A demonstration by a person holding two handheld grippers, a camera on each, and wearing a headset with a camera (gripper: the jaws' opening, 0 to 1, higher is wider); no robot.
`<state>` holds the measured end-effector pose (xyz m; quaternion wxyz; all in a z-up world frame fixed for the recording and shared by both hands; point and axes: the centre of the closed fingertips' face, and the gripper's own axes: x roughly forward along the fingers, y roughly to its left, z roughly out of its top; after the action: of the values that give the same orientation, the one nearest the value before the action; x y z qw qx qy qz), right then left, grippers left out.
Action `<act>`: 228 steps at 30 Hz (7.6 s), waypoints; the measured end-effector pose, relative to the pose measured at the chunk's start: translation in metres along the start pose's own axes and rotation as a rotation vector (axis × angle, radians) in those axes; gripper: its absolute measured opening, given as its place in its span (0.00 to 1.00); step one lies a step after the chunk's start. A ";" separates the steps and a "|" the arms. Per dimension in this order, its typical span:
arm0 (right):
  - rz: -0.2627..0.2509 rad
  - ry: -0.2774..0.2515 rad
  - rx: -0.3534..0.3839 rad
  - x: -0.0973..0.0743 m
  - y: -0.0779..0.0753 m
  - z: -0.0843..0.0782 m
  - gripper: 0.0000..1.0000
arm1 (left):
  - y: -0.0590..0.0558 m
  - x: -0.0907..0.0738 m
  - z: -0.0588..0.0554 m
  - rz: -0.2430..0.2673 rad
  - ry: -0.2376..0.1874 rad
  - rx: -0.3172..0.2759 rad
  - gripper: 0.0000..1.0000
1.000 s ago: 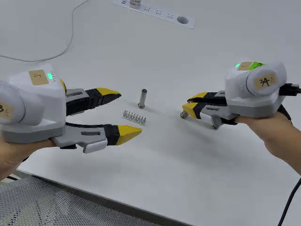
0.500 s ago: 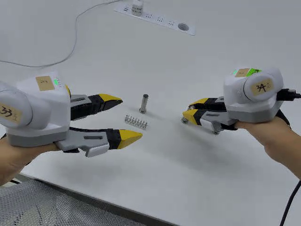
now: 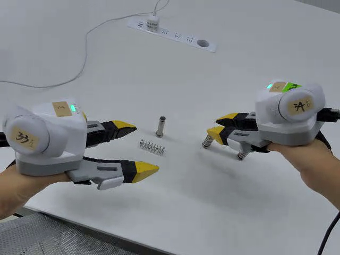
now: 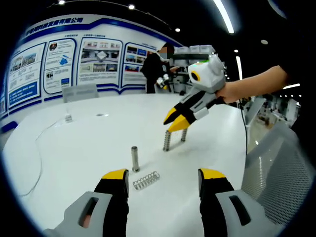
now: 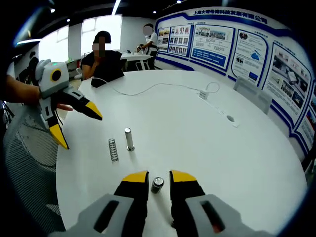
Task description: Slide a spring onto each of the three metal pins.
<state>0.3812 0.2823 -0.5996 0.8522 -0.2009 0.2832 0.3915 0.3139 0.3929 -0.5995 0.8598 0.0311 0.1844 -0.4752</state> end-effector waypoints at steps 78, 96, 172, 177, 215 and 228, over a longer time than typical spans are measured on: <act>0.352 -0.048 -0.496 0.000 0.117 0.021 0.10 | -0.024 0.003 0.020 -0.158 0.014 0.058 0.29; 0.371 -0.083 -0.571 -0.015 0.125 0.033 0.10 | -0.039 -0.001 0.025 -0.223 0.107 0.208 0.14; 0.531 -0.249 -0.341 -0.041 0.150 0.099 0.11 | -0.040 -0.017 0.042 -0.190 0.032 0.400 0.10; 0.532 -0.251 -0.341 -0.038 0.154 0.100 0.10 | -0.037 -0.022 0.040 -0.172 0.049 0.390 0.10; 0.366 -0.247 -0.230 -0.022 0.095 0.113 0.10 | -0.004 -0.034 0.029 -0.061 0.006 0.190 0.53; 0.289 -0.128 -0.171 0.020 0.060 0.097 0.10 | 0.015 -0.035 0.024 -0.032 -0.028 0.127 0.67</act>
<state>0.3765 0.3846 -0.5463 0.7832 -0.2045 0.2201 0.5443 0.3162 0.4231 -0.5668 0.8508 0.0757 0.1423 -0.5002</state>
